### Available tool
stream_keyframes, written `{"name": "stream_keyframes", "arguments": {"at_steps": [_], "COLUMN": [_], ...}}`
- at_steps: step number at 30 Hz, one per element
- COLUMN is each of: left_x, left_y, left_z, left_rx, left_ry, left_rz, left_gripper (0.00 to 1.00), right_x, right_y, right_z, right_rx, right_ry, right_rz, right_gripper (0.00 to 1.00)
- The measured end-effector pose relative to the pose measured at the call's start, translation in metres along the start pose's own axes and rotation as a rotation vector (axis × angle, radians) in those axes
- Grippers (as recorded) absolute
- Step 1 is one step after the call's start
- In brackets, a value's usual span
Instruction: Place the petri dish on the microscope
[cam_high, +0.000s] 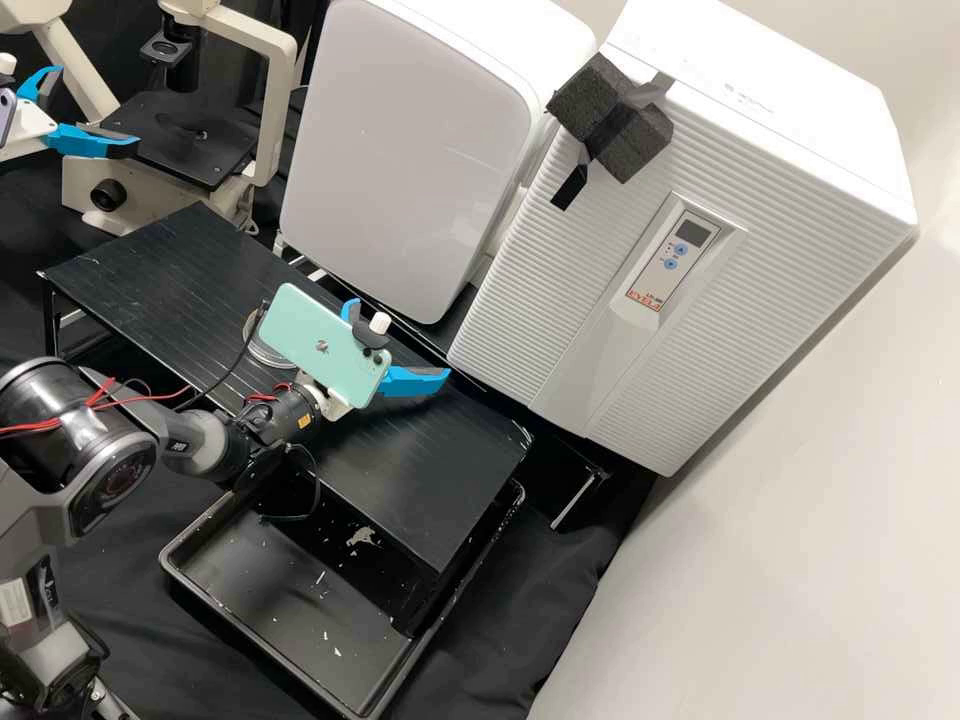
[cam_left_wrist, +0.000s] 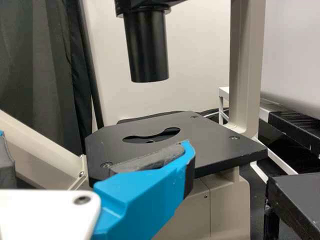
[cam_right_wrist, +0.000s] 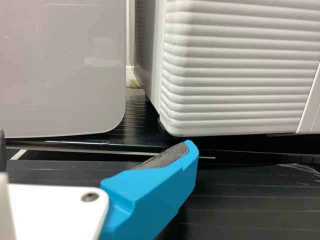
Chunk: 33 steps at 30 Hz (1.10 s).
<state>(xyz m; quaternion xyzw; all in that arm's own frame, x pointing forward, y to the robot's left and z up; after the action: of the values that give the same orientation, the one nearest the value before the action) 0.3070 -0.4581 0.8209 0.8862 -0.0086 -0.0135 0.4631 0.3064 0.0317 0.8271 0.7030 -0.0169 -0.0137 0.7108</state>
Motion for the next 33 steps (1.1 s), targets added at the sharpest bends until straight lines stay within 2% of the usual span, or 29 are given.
{"name": "stream_keyframes", "arguments": {"at_steps": [12,17,20,25,30,33], "left_x": [0.000,-0.004,-0.011,-0.025,-0.034,-0.036], "left_y": [0.000,0.006,0.011,0.011,0.006,0.010], "left_z": [0.003,0.013,0.031,0.074,0.108,0.121], "left_rx": [0.004,-0.049,-0.048,-0.001,0.017,0.027], "left_ry": [-0.014,-0.090,-0.193,-0.410,-0.547,-0.589], "left_rz": [-0.001,0.007,0.007,-0.010,-0.027,-0.018], "left_gripper": [1.00,1.00,1.00,1.00,1.00,1.00], "right_x": [0.000,0.000,0.000,0.000,0.000,0.000], "right_y": [0.000,0.000,0.000,0.000,0.000,0.000], "right_z": [0.000,0.000,0.000,0.000,0.000,0.000], "right_rx": [0.000,0.000,0.000,0.000,0.000,0.000], "right_ry": [0.000,0.000,0.000,0.000,0.000,0.000], "right_rz": [0.000,0.000,0.000,0.000,0.000,0.000], "right_gripper": [1.00,1.00,1.00,1.00,1.00,1.00]}}
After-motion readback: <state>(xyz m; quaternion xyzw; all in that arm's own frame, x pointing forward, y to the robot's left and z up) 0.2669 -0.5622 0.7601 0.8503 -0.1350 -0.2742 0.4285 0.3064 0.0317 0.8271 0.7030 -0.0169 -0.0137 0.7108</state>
